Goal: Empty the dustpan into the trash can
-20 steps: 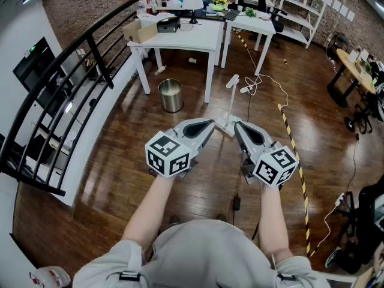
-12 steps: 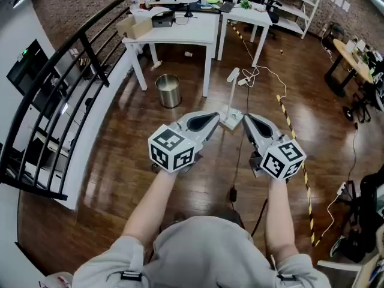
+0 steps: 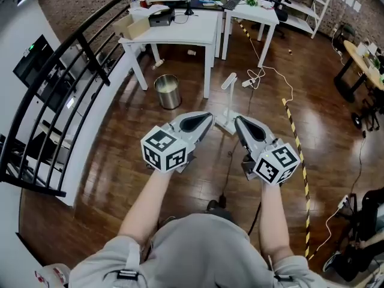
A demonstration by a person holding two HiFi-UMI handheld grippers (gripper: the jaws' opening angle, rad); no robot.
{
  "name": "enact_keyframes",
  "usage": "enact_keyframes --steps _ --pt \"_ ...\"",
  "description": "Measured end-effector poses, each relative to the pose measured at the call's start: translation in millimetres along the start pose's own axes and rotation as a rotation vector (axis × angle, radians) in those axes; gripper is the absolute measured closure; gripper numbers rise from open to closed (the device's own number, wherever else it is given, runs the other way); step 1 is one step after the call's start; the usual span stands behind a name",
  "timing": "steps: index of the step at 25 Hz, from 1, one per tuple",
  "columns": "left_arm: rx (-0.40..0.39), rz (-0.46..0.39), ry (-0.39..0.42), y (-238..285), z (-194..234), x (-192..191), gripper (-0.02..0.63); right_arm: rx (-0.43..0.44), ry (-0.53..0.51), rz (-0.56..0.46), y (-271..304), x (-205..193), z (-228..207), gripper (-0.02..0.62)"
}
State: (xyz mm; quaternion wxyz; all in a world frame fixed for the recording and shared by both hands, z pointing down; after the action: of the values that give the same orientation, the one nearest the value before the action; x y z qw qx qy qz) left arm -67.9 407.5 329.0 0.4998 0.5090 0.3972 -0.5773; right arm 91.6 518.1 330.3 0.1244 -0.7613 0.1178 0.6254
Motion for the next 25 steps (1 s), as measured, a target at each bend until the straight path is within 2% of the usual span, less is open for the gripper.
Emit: enact_keyframes --steps 4,13,20,25 --pt "0.035 0.014 0.011 34.1 5.5 4.4 0.601 0.026 0.027 -0.01 5.0 3.6 -42.8 0.595" --pt "0.041 0.049 -0.018 82.0 58.0 4.9 0.6 -0.042 0.032 -0.007 40.7 10.5 -112.3 0.595" --pt "-0.058 0.067 -0.043 124.3 136.5 -4.0 0.6 -0.19 0.018 0.031 91.8 1.0 -159.1 0.595" --pt "-0.138 0.103 -0.064 151.1 191.6 -13.6 0.6 -0.344 0.019 0.055 127.6 -4.0 -188.1 0.595"
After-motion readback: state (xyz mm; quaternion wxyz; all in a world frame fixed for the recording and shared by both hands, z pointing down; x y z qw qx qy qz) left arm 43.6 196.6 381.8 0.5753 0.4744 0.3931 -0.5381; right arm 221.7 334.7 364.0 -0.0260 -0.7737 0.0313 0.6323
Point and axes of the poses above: the fingertips, and each gripper's own axes: y forward along the fingers, z to its left, x out of its top, the point moved 8 cm from there along -y, backward along the fingers, and after that the axes turned 2 degrees about x, right-handed, at the moved point
